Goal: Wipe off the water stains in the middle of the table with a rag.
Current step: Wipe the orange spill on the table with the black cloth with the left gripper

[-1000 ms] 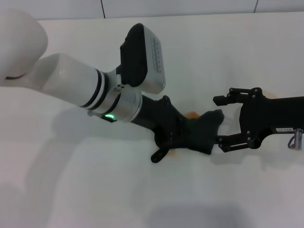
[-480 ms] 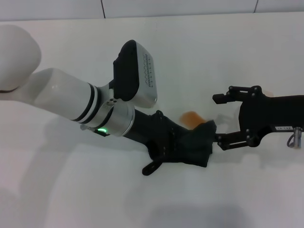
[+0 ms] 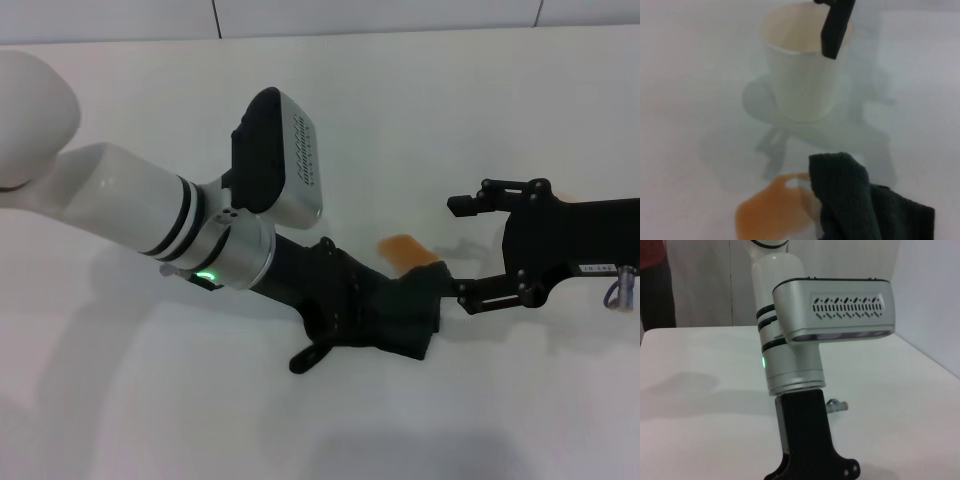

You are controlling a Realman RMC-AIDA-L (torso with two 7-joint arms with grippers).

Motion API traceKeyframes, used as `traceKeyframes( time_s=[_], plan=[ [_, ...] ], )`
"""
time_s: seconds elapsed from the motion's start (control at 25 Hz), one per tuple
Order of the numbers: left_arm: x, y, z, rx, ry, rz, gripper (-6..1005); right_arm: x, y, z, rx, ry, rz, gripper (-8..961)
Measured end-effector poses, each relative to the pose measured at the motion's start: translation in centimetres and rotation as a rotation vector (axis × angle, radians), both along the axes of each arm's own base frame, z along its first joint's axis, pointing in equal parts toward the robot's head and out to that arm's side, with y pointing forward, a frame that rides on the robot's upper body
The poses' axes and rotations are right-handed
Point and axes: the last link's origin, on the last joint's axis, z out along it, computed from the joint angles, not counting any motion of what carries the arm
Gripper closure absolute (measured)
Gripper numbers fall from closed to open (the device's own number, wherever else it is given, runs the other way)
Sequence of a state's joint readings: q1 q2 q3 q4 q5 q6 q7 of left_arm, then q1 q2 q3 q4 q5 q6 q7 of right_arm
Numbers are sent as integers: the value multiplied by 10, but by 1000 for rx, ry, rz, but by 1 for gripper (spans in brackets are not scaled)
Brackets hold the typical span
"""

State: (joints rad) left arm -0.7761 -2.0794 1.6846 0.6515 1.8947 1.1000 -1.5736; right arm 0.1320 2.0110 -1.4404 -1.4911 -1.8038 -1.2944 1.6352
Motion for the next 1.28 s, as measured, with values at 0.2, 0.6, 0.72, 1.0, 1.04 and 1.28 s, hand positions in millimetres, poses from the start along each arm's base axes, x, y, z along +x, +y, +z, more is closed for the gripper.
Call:
traceKeyframes(
  time_s=[0.2, 0.6, 0.72, 1.0, 1.04, 1.28],
  plan=[
    [2, 3, 2, 5, 3, -6, 923, 0, 0, 0, 0, 0, 1, 84],
    [9, 13, 9, 35, 6, -37, 921, 1, 0, 0, 1, 1, -5, 85],
    [12, 17, 11, 44, 9, -48, 920, 3, 1, 2, 9, -3, -11, 85],
    [14, 23, 16, 58, 23, -68, 919, 12, 3, 15, 36, -4, -34, 84],
    [15, 23, 16, 61, 26, -72, 919, 14, 2, 17, 39, -4, -39, 84],
    [21, 32, 16, 93, 50, -112, 917, 22, 2, 25, 65, -2, -67, 85]
  ],
)
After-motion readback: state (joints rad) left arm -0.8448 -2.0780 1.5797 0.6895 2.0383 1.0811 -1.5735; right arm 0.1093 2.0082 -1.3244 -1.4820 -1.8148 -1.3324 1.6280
